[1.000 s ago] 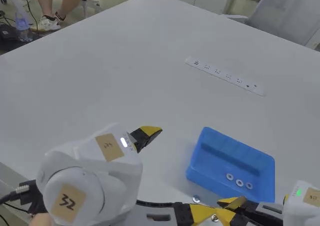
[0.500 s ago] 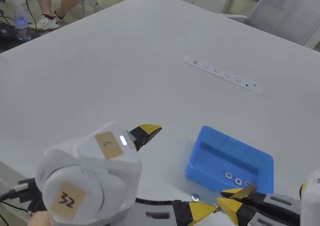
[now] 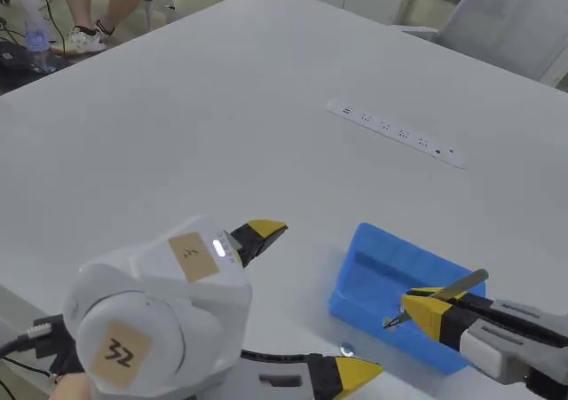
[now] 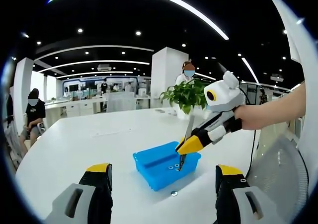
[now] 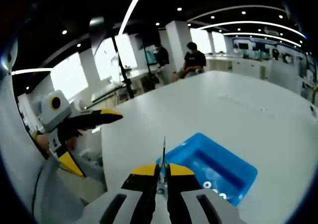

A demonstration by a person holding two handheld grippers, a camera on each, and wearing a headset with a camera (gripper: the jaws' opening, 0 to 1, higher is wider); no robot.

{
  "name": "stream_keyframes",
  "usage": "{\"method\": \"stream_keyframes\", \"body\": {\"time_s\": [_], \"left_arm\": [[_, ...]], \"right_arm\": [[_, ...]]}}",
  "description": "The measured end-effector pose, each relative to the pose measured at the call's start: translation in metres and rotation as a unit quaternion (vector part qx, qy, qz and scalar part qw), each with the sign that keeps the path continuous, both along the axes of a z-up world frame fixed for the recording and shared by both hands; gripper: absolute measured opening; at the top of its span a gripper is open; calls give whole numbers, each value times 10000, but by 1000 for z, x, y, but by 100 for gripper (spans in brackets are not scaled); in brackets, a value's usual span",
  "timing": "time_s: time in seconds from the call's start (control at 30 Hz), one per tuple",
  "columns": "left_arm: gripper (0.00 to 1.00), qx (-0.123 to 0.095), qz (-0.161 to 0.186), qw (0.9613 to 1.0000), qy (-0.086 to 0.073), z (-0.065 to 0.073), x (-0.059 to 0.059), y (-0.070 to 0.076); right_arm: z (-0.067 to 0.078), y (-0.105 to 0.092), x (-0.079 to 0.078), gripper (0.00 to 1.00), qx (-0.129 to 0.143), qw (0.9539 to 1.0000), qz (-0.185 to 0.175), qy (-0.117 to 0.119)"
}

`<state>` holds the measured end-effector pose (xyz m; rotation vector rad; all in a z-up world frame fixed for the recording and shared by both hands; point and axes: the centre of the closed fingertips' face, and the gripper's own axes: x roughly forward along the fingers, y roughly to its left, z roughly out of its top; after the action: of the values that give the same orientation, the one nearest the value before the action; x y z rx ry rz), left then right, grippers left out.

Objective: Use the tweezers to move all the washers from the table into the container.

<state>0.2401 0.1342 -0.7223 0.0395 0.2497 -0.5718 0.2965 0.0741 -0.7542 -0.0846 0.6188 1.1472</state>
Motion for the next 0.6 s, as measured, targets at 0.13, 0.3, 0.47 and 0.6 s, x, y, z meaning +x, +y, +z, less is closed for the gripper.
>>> {"method": "stream_keyframes", "body": {"time_s": [0.13,0.3,0.47,0.6], "left_arm": [[87,-11,17,10000,-3,0,0,1],[87,-17,20,10000,-9,0,0,1],[87,-21,30,10000,-15,0,0,2],[87,-17,26,10000,-13,-1,0,3]], "right_arm": [[4,3,7,3,102,9998,-130,91],[3,4,16,3,147,9992,-312,186],[-1,5,28,3,185,9981,-504,295],[-7,7,36,4,161,9970,-634,413]]}}
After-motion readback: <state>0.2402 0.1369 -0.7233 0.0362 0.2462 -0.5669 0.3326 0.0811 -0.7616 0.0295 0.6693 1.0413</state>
